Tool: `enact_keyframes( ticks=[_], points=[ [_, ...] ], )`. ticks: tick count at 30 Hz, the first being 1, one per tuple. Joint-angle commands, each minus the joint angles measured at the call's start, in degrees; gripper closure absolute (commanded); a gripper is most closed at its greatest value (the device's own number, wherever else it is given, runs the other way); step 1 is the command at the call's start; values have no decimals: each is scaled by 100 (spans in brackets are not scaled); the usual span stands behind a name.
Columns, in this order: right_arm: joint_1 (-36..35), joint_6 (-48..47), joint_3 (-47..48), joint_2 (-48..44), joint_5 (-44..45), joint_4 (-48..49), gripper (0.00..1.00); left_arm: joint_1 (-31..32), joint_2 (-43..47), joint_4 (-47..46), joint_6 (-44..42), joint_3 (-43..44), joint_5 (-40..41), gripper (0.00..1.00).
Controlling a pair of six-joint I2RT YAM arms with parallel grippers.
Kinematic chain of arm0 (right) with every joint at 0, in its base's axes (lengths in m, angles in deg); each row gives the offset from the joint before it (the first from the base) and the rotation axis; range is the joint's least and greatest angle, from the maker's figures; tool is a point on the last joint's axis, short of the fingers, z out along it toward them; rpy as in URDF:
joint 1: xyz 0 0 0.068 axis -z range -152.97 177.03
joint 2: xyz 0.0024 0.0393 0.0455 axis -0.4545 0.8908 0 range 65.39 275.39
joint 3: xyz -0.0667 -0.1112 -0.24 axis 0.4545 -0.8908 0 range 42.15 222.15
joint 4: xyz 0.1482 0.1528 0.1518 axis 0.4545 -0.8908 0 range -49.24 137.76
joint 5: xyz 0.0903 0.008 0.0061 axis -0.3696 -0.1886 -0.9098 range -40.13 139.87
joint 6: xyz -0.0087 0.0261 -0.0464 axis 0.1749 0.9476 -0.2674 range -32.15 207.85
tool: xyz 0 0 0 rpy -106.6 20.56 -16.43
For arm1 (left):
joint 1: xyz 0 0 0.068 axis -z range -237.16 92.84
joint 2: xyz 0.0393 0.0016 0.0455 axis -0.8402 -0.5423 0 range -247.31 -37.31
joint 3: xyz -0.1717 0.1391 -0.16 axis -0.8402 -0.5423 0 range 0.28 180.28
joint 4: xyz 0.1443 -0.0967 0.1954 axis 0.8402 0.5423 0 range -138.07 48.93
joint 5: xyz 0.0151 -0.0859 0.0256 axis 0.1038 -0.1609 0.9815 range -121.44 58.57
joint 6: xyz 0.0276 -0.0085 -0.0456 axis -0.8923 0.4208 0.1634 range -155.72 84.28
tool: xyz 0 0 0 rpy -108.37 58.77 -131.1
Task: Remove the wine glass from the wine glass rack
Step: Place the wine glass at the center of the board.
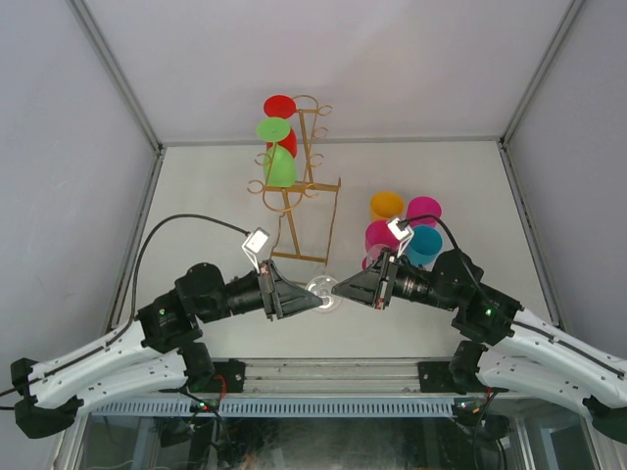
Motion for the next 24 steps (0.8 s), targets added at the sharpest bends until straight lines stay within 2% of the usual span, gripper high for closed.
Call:
enact_keyframes(
  ticks=[1,6,9,14,18,21,24],
  points=[
    [-60,-20,185,-110,41,368,94,61,32,-309,-218,-105,-136,100],
    [-50,-365,500,-510,669,-463,59,60,48,53,-633,8,-395,100],
    [2,-646,737,-793,1282,-1130,49,143,93,96,-1075,-49,-733,100],
    [532,-731,1076,-1077,1483,-1862,45,486,435,662,-2309,-45,-676,100],
    [1016,-666,1195,-1130,1073,-2126,43,643,1017,799,-3590,-291,-903,100],
    [1336,-392,1231,-1044,828,-2363,41,675,1511,764,-4229,-531,-1072,100],
    [1707,-207,1251,-793,128,-2411,40,677,1778,701,-4726,-680,-1541,100]
  ],
)
